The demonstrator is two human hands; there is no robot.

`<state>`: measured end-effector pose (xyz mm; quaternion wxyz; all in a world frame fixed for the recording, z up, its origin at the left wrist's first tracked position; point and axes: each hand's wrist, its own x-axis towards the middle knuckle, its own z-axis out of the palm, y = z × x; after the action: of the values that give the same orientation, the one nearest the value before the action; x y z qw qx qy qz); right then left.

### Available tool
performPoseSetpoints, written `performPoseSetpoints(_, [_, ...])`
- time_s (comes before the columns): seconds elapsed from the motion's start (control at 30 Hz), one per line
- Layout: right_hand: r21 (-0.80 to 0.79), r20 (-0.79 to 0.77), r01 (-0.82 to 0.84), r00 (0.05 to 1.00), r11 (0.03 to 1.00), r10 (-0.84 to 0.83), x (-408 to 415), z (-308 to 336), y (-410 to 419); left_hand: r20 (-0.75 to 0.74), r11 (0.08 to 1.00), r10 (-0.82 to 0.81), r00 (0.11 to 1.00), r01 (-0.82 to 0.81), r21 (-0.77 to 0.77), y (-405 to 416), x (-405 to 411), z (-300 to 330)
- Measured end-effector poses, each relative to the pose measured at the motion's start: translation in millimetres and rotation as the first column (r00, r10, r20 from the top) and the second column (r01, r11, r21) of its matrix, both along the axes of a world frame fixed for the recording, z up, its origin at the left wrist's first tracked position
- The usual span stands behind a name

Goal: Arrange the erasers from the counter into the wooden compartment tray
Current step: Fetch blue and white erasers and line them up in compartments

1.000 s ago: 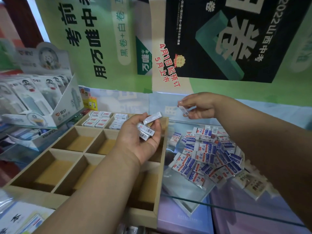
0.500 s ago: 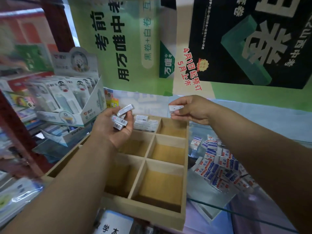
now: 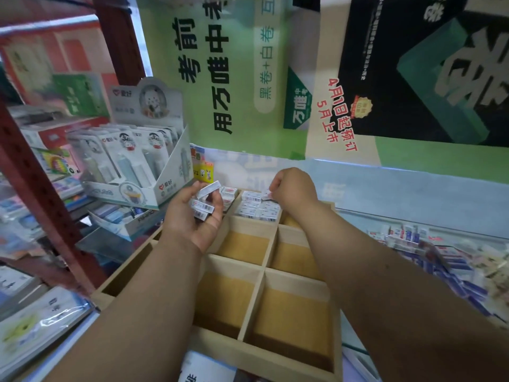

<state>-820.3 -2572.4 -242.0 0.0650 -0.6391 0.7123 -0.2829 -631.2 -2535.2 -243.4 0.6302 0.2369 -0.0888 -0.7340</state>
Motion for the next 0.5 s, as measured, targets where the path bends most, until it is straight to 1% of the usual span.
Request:
performPoseSetpoints(0.1, [-0.018, -0.026, 0.012, 1.000, 1.000, -0.012, -1.9, -5.5, 1.7, 0.023, 1.000, -0.017, 1.000, 0.017, -0.011, -2.3, 0.8, -3.5])
performPoseSetpoints(0.17, [0.004, -0.034, 0.010, 0.999, 1.000, -0.010, -1.0, -6.0, 1.8, 0.034, 1.000, -0.019, 0.999, 0.019, -0.009, -3.6, 1.3, -4.7])
performPoseSetpoints(0.27, [0.053, -0.107, 0.009, 0.994, 0.999, -0.003, 1.3, -5.7, -0.1, 0.046, 1.000, -0.022, 0.999, 0.023, -0.013, -3.4, -0.1, -5.1])
performPoseSetpoints(0.37, [0.076, -0.124, 0.010, 0.992, 0.997, 0.000, 1.5, -4.2, -3.5, 0.058, 1.000, -0.017, 0.998, 0.018, -0.013, -3.7, -1.0, -4.2])
performPoseSetpoints(0.5, [0.036, -0.121, 0.020, 0.993, 0.999, -0.016, 4.4, -6.5, -6.2, 0.055, 1.000, -0.017, 0.998, 0.018, -0.024, -6.0, -0.8, -4.0])
